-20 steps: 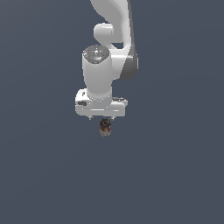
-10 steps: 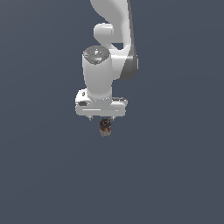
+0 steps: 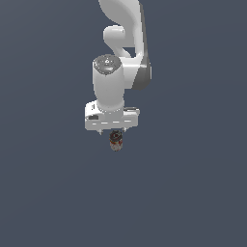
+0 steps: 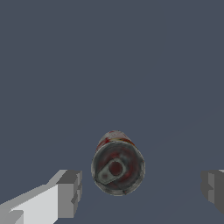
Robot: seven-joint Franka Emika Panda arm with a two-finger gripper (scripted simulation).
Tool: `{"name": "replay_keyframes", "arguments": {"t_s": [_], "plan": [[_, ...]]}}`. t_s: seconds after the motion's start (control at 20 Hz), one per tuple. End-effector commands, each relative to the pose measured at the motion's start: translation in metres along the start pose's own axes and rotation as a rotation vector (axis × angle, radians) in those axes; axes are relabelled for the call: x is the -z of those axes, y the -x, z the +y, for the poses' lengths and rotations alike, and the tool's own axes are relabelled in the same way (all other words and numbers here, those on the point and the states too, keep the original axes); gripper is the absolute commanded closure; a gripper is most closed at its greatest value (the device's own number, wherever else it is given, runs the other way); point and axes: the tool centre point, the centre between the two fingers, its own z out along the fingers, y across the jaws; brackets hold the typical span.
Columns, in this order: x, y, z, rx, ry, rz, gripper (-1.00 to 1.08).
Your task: Pick up the object and move it to a goal position.
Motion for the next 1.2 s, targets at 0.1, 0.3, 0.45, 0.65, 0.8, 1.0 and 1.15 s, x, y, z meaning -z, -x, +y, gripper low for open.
{"name": "replay_keyframes", "arguments": {"t_s": [0.1,0.3,0.45,0.65,0.8,1.0,1.15], "plan": [[-0.008,0.004,-0.002,0.103,-0.003,-0.003,-0.92],[-0.017,0.008,-0.003,0.211,-0.006,-0.004,-0.92],[-0.023,0.011,-0.005,0.292,-0.009,-0.005,-0.92],[-0.031,0.015,-0.007,0.396,-0.014,-0.006,-0.92],[-0.035,0.018,-0.008,0.460,-0.017,-0.006,-0.92],[-0.040,0.020,-0.010,0.526,-0.020,-0.006,-0.92],[-0.043,0.022,-0.011,0.562,-0.021,-0.006,-0.92]]}}
